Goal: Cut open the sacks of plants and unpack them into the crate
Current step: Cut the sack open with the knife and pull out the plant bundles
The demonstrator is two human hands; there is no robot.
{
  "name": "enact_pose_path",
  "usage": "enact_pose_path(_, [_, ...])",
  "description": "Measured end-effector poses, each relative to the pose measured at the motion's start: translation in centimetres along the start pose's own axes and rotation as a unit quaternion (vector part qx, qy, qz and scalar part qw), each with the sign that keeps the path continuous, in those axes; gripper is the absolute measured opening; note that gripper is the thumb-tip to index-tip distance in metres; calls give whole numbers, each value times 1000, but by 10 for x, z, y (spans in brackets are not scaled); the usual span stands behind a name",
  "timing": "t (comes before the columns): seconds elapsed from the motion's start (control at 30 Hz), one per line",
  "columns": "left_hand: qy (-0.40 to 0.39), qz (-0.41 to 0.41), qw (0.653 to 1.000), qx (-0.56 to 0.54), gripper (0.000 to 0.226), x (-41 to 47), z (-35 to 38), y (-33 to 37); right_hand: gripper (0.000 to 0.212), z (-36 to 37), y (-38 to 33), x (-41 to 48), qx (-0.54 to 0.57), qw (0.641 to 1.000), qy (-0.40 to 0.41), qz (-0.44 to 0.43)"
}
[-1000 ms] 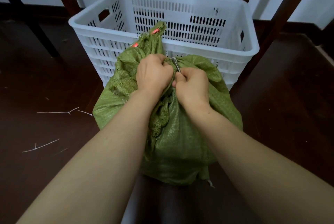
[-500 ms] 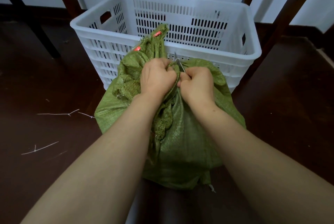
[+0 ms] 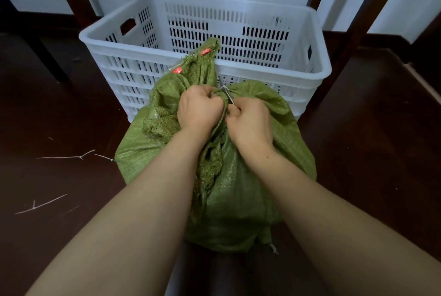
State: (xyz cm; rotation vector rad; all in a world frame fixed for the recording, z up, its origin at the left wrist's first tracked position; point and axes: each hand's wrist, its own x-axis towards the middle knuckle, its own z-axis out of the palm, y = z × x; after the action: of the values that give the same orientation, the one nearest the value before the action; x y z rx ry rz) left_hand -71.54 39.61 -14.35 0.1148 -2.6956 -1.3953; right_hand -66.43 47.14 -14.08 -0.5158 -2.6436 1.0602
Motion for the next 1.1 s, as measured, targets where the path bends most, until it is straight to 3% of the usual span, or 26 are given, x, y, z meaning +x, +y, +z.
enact_pose_path(0.17, [-14, -11, 1000, -15, 32, -1, 4, 9, 28, -4, 6, -8, -4, 1000, 10, -10])
enact_pose_path(0.27, [-27, -60, 998, 0, 21, -1, 1, -6, 24, -19, -14, -13, 10, 997, 35, -66])
enact_pose_path(0.33, [-31, -94, 995, 24, 20, -8, -1, -22, 31, -32, -35, -1, 67, 990, 73, -101])
enact_pose_path(0.4, [-28, -74, 997, 22, 30, -15, 3, -22, 37, -39, -36, 21, 155, 980, 89, -83])
enact_pose_path(0.53, [-7, -2, 1000, -25, 27, -9, 0, -11, 31, -27, -5, 20, 181, 983, 13, 35])
enact_pose_path(0.63, [-18, 19, 999, -47, 24, -5, -1, -19, 29, -33, 1, 22, 227, 971, 8, 78])
enact_pose_path(0.77, [-27, 19, 995, -91, 24, -5, -2, -18, 13, -32, 4, 26, 239, 966, 3, 98])
enact_pose_path(0.9, [-38, 29, 992, -121, 24, -5, -8, -12, 44, -29, 6, 25, 241, 962, -52, 114])
enact_pose_path(1.0, [-39, 26, 991, -128, 27, -3, -12, -9, 26, -30, 5, 23, 159, 978, -101, 85])
enact_pose_path(1.1, [-61, 5, 984, -167, 23, -4, -18, -4, 15, -32, 6, 22, 156, 983, -74, 66])
